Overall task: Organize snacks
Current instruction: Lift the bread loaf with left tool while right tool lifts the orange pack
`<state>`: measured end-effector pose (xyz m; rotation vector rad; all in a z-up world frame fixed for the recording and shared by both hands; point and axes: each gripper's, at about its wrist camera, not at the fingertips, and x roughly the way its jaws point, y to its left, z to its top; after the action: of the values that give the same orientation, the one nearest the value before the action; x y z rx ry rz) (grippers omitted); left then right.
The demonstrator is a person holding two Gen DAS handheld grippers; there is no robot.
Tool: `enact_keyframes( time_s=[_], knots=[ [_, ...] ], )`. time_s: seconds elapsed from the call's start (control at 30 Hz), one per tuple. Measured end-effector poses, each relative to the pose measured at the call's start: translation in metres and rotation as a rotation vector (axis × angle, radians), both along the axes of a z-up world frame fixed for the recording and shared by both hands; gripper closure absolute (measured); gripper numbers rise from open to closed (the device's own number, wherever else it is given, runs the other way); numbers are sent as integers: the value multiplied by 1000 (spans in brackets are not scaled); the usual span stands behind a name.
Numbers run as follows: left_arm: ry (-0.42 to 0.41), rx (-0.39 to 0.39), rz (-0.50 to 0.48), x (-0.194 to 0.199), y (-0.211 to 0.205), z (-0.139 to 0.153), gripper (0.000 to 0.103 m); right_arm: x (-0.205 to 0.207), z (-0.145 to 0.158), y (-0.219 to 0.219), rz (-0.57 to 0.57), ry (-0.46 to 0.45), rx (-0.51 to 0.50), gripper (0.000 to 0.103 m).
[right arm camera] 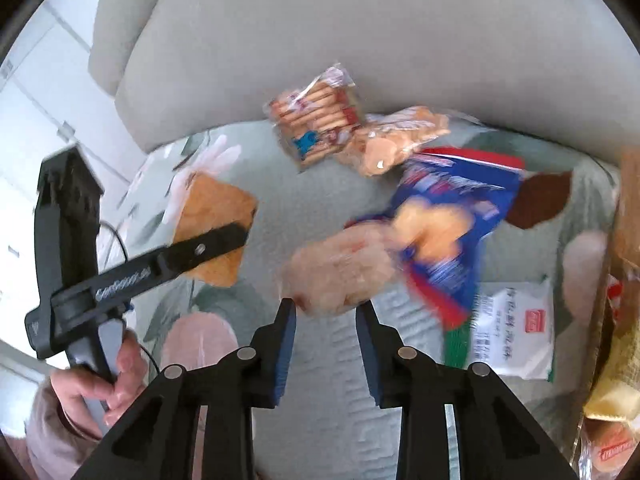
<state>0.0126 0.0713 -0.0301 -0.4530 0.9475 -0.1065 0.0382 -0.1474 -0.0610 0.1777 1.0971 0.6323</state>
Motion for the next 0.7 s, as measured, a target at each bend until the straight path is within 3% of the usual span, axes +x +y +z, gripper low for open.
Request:
enact_keyframes(
  time_s=[0.03,0.07,0.23,0.27,0.3,0.4,0.5,0.6,0.7],
  knots=[
    [7,-4,0,0,-1,-1,70,1,-1,-3,-12,9,5,39],
    [16,-12,2,1,-1,-3,70,2,-4,-6,-15,27,12,18],
    [54,-70,15,7,4,-9,70,14,-25,7,32,129,35,14],
    [62,-76,18,8,5,-9,70,17,-29,10,36,145,25,17],
    [66,-75,20,8,3,-11,70,19,-33,17,51,147,3,28],
    [77,-74,22,9,3,-12,70,16,-28,27,77,97,-56,48],
    [74,-63,25,9,2,-10,70,8,-14,20,62,31,-48,57],
    [57,-47,38,5,1,-4,70,7,-10,10,40,23,-8,63],
    [43,-40,59,2,3,0,70,2,3,2,43,-31,63,68]
  ],
)
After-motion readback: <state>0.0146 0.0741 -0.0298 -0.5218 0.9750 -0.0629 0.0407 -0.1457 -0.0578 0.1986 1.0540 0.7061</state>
